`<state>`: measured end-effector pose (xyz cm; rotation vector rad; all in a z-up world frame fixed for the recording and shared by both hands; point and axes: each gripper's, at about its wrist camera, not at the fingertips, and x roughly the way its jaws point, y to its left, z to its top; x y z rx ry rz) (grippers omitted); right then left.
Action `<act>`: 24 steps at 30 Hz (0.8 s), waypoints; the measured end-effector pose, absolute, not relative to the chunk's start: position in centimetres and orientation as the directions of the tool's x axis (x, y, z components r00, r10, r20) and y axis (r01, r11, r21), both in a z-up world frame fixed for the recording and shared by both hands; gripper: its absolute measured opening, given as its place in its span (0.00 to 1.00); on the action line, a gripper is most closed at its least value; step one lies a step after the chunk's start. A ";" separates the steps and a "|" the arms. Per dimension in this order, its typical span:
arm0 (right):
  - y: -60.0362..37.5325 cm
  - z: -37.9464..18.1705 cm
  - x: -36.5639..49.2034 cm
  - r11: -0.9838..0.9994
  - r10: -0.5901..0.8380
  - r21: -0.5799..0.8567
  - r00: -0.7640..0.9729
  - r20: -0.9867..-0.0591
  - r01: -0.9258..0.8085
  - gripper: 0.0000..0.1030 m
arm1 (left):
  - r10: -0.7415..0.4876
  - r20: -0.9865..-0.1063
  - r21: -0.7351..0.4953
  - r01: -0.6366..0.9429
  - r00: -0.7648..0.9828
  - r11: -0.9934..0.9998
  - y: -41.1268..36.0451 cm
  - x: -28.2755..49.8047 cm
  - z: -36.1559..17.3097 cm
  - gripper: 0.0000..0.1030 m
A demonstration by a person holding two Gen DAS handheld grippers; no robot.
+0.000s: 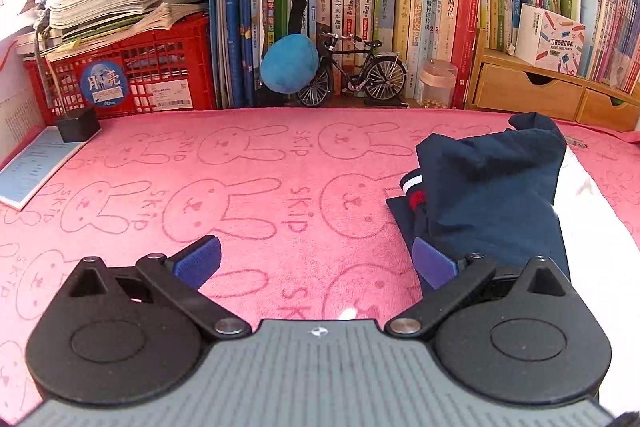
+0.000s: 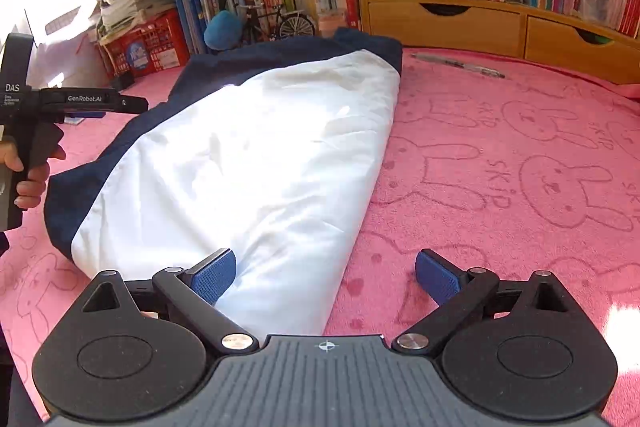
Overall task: Fold clothes
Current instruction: 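Release the jacket and withdraw both grippers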
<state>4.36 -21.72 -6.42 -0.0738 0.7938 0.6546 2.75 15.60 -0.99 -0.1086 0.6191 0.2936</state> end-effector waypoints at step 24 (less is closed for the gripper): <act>-18.4 -4.8 -4.7 0.782 0.356 -0.128 0.605 -0.712 -0.610 0.99 | 0.074 -0.650 0.074 -0.034 0.757 0.997 3.9 -7.0 -2.9 1.00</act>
